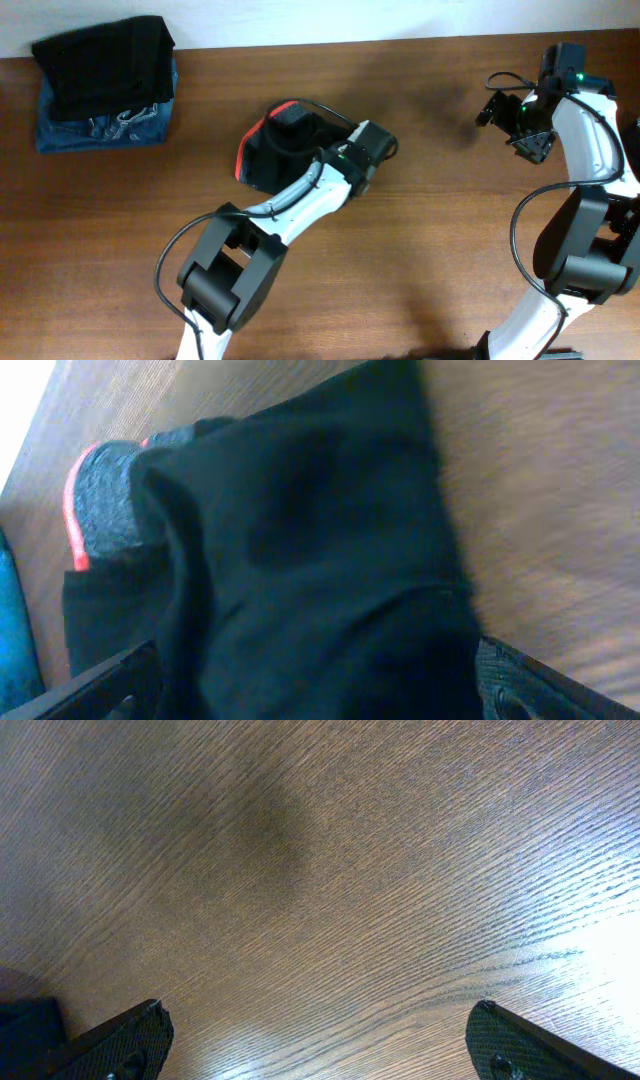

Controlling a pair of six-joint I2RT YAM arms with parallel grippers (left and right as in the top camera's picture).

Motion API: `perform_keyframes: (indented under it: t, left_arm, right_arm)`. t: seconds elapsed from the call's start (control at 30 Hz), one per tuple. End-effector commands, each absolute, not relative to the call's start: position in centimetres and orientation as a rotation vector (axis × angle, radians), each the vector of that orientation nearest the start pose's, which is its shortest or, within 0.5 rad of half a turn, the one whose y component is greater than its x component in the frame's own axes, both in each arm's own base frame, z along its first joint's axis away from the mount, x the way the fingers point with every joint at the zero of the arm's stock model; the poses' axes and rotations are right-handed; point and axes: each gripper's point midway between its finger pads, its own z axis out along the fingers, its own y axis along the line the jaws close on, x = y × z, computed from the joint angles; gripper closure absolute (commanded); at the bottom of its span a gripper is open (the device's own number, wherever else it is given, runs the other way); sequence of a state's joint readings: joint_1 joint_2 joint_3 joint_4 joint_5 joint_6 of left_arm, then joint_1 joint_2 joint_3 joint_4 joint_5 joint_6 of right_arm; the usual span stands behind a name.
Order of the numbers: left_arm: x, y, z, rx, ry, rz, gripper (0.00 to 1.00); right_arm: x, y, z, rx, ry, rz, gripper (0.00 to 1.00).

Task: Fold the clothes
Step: 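Grasp the folded black pants bundle with the left gripper and lift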

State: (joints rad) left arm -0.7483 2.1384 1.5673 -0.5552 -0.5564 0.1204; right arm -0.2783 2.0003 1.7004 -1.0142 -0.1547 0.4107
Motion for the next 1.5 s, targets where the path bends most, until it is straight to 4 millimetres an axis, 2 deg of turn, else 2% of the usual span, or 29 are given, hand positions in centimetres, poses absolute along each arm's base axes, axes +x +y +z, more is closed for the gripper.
perform_keyframes:
  t: [0.0,0.13,0.27,0.47,0.57,0.77,0.93,1.07,1.3,1.43,1.47]
  left_arm:
    - [41.2,-29.7,4.9,0.995,2.312,0.481,0.01]
    - [40.6,-30.3,4.2,1.013,2.315,0.481,0.01]
    - [41.4,-28.4,2.8,0.979,2.336,0.577,0.01]
    - [42.2,-28.0,2.9,0.963,2.333,0.576,0.01]
    - [43.1,-27.5,1.9,0.990,2.325,0.595,0.01]
    - [43.5,-25.0,-0.5,0.987,2.381,0.671,0.01]
    - [44.3,-23.5,-0.5,0.949,2.404,0.683,0.01]
    - [44.4,-23.0,-0.6,0.944,2.415,0.685,0.06]
    - [44.3,-23.2,-0.7,0.950,2.417,0.676,0.77]
    - [44.3,-23.2,-0.7,0.949,2.418,0.677,0.99]
    - [44.3,-23.2,-0.7,0.949,2.418,0.677,0.99]
  right_arm:
    - [43.1,-9.9,9.8,0.949,2.738,0.231,0.01]
    - [43.2,-9.9,9.8,0.942,2.738,0.231,0.01]
    - [43.2,-9.9,9.8,0.938,2.738,0.231,0.01]
    - [43.2,-9.9,9.8,0.939,2.738,0.231,0.01]
    - [43.1,-9.9,9.8,0.940,2.743,0.231,0.01]
    - [43.0,-9.9,9.6,0.942,2.746,0.230,0.01]
    - [42.6,-9.7,8.9,0.949,2.760,0.230,0.01]
    - [42.4,-9.7,8.0,0.950,2.763,0.231,0.01]
    - [42.2,-9.6,6.8,0.951,2.764,0.230,0.01]
    - [42.2,-9.6,6.8,0.951,2.764,0.231,0.01]
    - [42.2,-9.6,6.8,0.951,2.764,0.231,0.01]
